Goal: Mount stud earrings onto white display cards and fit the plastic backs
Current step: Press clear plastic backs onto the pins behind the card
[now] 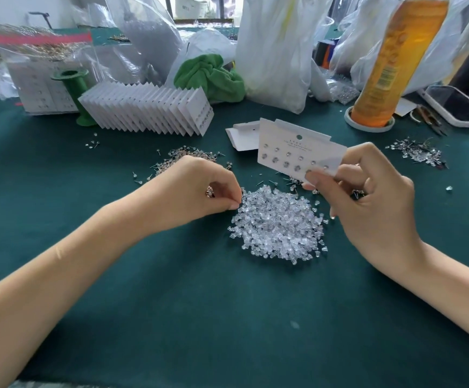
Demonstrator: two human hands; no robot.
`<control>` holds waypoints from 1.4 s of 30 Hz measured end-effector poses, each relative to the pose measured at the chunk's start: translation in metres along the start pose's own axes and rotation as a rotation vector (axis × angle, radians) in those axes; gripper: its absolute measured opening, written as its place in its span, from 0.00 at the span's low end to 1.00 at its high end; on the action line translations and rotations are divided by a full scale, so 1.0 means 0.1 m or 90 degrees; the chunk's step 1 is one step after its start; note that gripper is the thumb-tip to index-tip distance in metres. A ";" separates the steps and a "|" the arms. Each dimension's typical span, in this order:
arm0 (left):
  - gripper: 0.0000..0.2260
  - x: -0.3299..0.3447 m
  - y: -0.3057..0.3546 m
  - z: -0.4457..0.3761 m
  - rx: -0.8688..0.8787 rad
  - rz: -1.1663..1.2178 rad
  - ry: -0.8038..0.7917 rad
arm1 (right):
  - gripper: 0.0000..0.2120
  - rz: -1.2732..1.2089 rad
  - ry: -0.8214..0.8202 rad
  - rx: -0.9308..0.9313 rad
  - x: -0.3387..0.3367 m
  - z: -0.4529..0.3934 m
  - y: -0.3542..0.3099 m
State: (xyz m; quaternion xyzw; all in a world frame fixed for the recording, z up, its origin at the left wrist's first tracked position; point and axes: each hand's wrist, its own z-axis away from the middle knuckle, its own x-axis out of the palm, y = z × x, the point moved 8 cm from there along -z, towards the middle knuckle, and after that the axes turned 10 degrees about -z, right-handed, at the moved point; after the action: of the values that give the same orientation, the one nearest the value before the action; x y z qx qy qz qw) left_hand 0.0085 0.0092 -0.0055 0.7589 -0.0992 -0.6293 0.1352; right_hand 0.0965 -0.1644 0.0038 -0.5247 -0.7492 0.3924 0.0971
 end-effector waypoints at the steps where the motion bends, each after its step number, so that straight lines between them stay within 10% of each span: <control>1: 0.04 0.01 0.01 -0.01 0.006 -0.006 0.003 | 0.11 -0.003 -0.002 -0.003 0.00 0.00 0.00; 8: 0.04 -0.07 -0.02 -0.01 -0.009 0.039 0.072 | 0.08 0.029 -0.028 -0.088 0.01 0.03 -0.11; 20: 0.08 -0.26 0.01 -0.06 -0.107 0.438 0.073 | 0.09 0.275 -0.262 -0.585 0.43 0.34 -0.62; 42: 0.10 -0.08 0.49 0.01 0.029 0.350 -0.096 | 0.10 0.317 -0.280 -0.553 0.50 0.33 -0.65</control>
State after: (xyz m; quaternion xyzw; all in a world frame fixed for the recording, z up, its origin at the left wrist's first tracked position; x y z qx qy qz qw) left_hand 0.0068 -0.0351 0.0177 0.6574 -0.3248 -0.6215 0.2758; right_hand 0.0106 -0.1465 0.0136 -0.5836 -0.6981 0.1582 -0.3833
